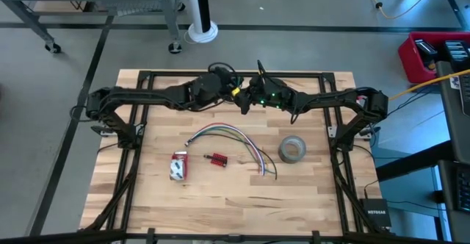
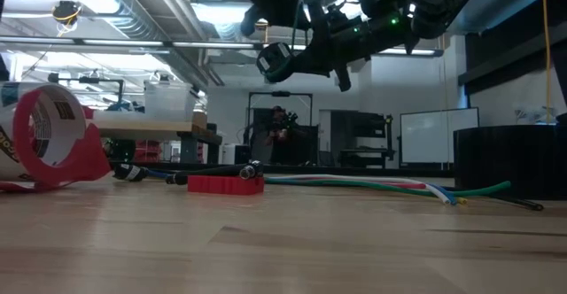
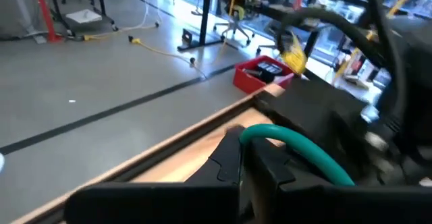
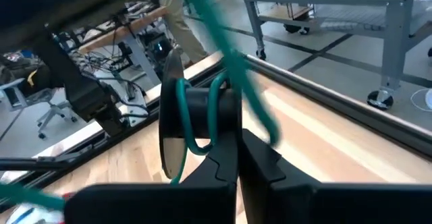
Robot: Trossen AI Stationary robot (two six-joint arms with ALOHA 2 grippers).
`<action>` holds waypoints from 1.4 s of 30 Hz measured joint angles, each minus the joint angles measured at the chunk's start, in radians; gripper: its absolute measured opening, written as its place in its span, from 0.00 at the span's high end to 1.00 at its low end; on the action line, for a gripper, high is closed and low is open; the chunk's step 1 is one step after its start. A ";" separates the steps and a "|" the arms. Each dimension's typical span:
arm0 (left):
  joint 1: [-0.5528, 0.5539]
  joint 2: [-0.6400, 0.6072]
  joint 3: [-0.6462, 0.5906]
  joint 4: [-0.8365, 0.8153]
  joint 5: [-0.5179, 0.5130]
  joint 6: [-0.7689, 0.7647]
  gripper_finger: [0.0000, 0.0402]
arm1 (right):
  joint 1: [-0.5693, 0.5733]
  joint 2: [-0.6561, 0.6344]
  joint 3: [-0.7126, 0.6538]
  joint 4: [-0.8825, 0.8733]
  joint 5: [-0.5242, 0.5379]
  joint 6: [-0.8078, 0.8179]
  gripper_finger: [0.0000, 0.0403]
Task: Coil cords
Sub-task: Coil the green wire onto the black spool
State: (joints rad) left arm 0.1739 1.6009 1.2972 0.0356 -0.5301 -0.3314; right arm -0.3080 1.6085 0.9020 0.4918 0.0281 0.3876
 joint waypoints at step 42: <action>0.174 -0.137 0.000 -0.745 -0.247 -0.150 1.00 | 0.000 0.000 0.000 0.005 -0.047 -0.001 1.00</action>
State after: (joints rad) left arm 0.3481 1.4639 1.2976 -0.7094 -0.7767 -0.4811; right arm -0.3080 1.6081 0.9020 0.4969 -0.0185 0.3870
